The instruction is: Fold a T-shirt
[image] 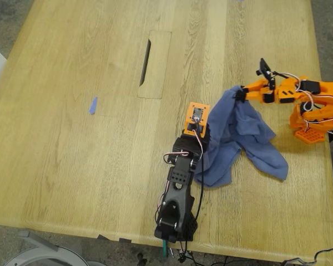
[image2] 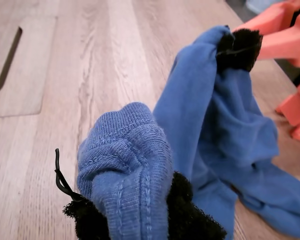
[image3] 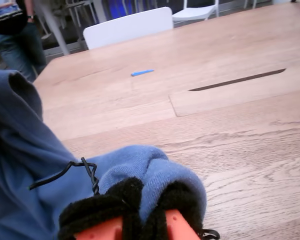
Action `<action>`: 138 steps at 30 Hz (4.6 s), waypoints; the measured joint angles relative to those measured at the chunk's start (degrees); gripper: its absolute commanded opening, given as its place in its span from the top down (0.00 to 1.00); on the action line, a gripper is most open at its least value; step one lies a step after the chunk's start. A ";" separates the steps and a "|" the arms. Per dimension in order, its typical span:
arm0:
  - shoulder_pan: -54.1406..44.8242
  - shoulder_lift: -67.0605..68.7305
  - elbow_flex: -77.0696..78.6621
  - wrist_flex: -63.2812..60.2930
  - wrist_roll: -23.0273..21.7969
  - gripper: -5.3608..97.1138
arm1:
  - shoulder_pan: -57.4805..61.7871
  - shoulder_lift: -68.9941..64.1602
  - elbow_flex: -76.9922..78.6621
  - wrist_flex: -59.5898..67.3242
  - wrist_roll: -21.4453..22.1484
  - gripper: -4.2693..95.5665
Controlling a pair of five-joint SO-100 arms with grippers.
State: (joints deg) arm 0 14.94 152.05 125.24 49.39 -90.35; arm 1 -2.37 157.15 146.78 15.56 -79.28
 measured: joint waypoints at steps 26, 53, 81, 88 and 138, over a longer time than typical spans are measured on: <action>-18.81 -28.30 5.36 -37.44 1.05 0.95 | 11.51 -55.11 -22.41 -29.62 -1.85 0.94; -36.39 -64.51 -18.63 -61.70 1.05 0.95 | 21.27 -92.11 -63.02 -34.10 -1.85 0.93; -38.14 -78.22 -33.75 -63.02 1.05 0.95 | 28.12 -135.88 -150.56 17.93 -1.76 0.91; -35.95 -78.13 -39.20 -46.85 1.05 0.95 | 29.79 -131.22 -150.56 29.88 -1.85 0.91; -0.26 -42.80 -44.12 32.43 -1.23 0.95 | 19.51 -51.86 -72.51 80.68 -0.26 0.95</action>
State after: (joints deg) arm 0 14.68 109.25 81.12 81.83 -91.58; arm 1 17.14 105.29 74.27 96.24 -79.54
